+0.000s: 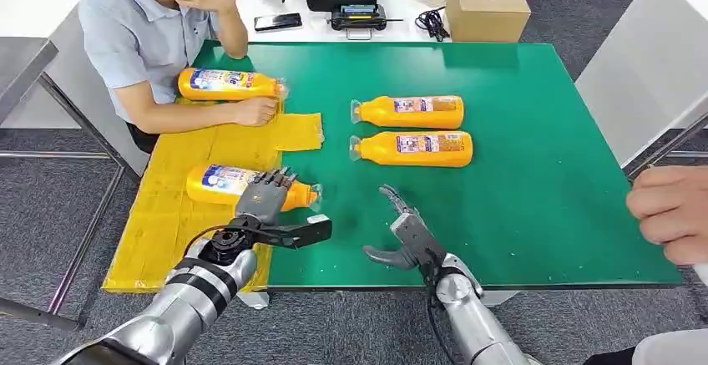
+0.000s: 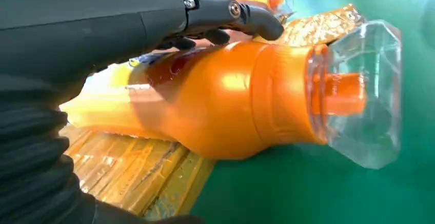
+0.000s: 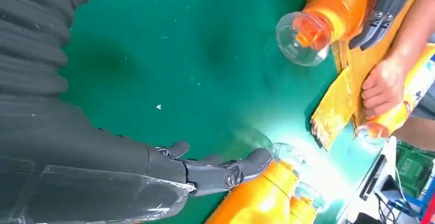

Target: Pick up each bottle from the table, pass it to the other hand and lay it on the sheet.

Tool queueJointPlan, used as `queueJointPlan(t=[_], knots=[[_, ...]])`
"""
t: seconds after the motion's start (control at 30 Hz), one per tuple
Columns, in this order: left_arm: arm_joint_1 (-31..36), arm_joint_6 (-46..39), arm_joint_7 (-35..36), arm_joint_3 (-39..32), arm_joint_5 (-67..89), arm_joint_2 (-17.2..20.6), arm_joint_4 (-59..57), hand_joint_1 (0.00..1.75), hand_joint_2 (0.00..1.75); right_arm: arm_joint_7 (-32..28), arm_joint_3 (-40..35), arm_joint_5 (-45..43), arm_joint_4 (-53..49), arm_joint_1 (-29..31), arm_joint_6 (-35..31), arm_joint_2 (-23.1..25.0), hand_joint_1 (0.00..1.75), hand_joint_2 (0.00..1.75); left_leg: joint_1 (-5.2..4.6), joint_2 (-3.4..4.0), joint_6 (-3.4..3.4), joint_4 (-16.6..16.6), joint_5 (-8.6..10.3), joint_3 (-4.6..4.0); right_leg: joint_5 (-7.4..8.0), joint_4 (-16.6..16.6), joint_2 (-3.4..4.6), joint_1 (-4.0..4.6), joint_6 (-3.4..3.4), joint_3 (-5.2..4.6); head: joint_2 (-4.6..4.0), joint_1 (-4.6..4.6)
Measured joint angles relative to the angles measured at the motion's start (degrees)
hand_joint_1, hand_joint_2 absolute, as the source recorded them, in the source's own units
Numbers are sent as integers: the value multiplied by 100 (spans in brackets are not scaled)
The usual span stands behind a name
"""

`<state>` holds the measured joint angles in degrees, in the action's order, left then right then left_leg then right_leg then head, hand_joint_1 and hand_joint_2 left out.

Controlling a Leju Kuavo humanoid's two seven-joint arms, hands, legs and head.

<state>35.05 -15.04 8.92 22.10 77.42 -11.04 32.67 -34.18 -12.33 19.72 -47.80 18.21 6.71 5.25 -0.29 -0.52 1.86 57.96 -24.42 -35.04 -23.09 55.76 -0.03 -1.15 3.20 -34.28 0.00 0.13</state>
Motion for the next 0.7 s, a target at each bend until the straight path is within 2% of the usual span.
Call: queueJointPlan(t=[0.7], knots=[[160,79,-146,-131,-138,-72,-367,0,175,-2,39,20,116,81,9,39,0,175,0,-1,0,0,1,11,0,0,-1,0,0,12,0,0]])
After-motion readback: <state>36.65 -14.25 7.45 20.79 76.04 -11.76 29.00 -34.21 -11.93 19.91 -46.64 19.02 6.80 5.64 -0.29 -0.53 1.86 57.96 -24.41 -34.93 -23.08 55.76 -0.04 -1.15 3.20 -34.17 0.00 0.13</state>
